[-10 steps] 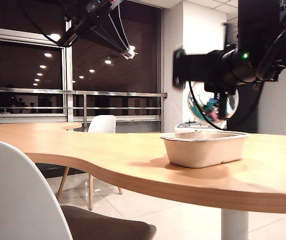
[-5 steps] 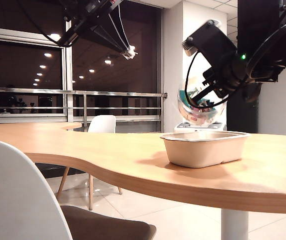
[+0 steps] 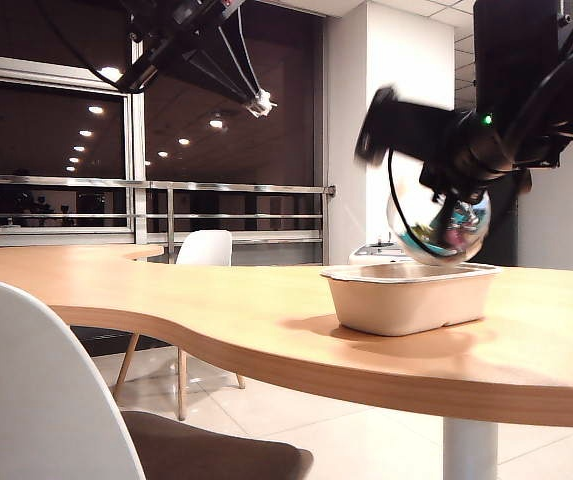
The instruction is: Pick up the box filled with clips, pour some clips from it into the rectangular paper box, and then put the clip box back on the table.
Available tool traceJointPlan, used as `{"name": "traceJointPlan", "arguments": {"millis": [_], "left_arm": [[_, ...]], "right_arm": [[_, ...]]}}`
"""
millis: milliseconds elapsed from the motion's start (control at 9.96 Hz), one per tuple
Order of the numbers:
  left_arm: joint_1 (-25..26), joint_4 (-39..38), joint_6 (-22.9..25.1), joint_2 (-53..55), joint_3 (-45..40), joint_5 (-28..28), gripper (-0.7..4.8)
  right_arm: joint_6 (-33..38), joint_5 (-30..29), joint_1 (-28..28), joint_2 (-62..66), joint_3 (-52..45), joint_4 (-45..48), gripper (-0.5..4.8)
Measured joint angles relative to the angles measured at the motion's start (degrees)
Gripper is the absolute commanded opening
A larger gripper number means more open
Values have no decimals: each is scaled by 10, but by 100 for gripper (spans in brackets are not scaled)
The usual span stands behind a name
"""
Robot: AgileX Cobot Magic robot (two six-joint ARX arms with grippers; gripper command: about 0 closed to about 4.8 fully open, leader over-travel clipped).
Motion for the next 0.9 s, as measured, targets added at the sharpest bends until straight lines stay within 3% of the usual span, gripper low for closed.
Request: {"name": "traceJointPlan", "arguments": {"millis": [100, 201, 502, 603, 703, 804, 904], "left_arm": [[0, 4, 0, 0, 0, 0, -6], [0, 4, 0, 0, 0, 0, -6], [0, 2, 0, 0, 0, 4, -6], [0, 2, 0, 0, 0, 4, -6], [0, 2, 0, 0, 0, 4, -6], [-1, 2, 0, 0, 0, 4, -5], [-4, 2, 0, 0, 0, 5, -6]], "right_arm": [[-176, -24, 0, 0, 0, 9, -2], [-257, -47, 0, 0, 0, 18, -2], [-386, -98, 9, 0, 2, 10, -2], [-386, -100, 9, 0, 2, -2, -2], [-339, -96, 8, 0, 2, 16, -2], [-178, -58, 8, 0, 2, 56, -2], [40, 17, 8, -3, 2, 47, -2]]}}
